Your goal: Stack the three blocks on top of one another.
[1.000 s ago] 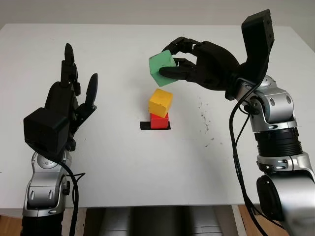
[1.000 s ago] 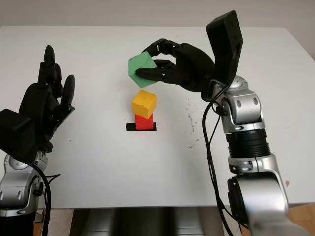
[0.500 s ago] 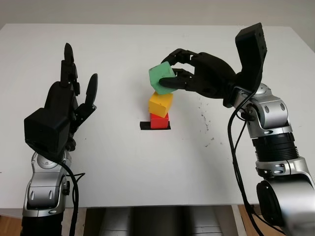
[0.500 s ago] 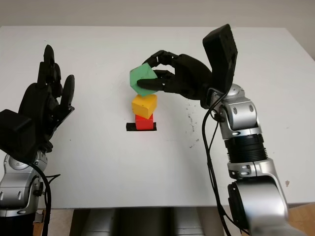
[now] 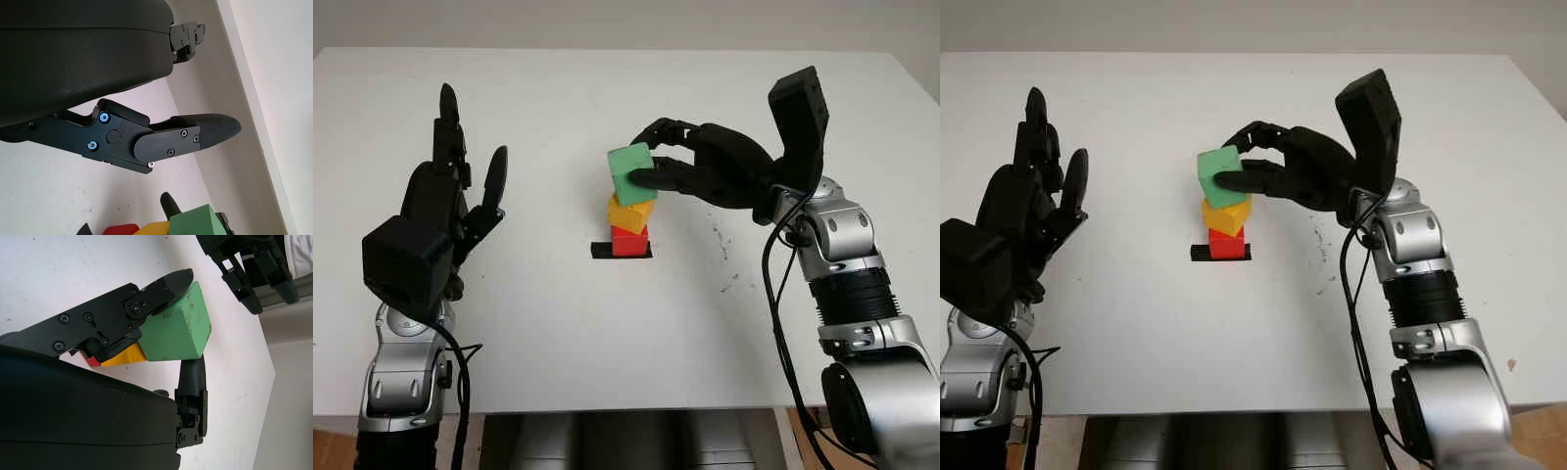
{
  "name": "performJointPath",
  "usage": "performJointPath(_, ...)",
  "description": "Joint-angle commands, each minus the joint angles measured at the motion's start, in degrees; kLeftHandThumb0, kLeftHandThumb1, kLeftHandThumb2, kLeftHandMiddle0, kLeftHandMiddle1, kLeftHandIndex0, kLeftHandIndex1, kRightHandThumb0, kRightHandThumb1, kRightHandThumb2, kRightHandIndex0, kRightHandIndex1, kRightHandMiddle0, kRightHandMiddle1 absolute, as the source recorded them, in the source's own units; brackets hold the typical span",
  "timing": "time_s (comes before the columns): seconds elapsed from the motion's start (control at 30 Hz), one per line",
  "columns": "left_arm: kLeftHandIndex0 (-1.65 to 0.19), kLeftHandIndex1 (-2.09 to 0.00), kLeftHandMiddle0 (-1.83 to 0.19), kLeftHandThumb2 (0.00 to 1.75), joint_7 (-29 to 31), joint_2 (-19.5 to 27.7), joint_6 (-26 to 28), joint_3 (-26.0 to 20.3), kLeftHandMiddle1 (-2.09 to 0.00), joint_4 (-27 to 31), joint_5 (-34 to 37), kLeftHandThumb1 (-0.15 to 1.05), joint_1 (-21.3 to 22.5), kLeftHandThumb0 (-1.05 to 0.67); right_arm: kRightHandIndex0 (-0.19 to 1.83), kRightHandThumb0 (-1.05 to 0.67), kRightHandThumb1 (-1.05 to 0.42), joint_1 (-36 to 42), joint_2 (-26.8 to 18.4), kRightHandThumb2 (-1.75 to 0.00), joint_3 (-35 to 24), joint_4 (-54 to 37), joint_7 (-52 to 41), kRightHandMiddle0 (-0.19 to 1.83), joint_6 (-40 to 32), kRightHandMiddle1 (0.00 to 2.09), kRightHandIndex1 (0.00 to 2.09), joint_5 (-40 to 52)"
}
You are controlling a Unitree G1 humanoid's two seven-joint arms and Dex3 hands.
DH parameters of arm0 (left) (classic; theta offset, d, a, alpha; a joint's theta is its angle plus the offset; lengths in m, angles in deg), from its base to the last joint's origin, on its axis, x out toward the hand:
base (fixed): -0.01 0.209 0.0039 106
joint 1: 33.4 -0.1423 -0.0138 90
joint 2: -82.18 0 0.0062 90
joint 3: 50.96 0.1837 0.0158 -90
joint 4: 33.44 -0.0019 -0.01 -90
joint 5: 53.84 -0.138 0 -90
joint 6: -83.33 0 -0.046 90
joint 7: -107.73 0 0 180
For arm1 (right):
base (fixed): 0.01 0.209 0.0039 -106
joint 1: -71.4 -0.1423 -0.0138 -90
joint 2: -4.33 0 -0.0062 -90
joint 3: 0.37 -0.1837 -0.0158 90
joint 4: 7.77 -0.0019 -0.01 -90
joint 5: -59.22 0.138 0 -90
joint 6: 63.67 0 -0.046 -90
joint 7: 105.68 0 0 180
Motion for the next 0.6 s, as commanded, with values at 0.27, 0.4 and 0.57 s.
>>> performJointPath(0.27,0.19,0.0,0.19,0.59,0.03,0.1,0.13,0.33,0.0,0.69,-0.35,1.05,-0.44,-0.68,0.06,-0.47,-0.99,2.45,-0.77,-0.05,1.27,-1.08,0.42,0.23,6.31,1.84,0.52,-3.82)
performJointPath(0.4,0.19,0.0,0.19,0.6,0.1,-0.05,-0.14,0.22,0.0,0.6,-0.05,1.05,-0.51,-0.67,0.07,-0.46,-0.98,3.47,-1.31,-0.05,1.75,-1.45,0.24,0.2,9.29,1.85,0.51,-5.59)
performJointPath(0.57,0.19,0.0,0.19,0.6,0.27,0.12,-0.16,0.1,0.0,0.76,-0.04,1.05,-0.8,-0.66,0.1,-0.46,-0.96,3.57,-1.27,-0.05,0.94,-1.6,1.99,0.2,9.83,1.83,0.49,-6.93)
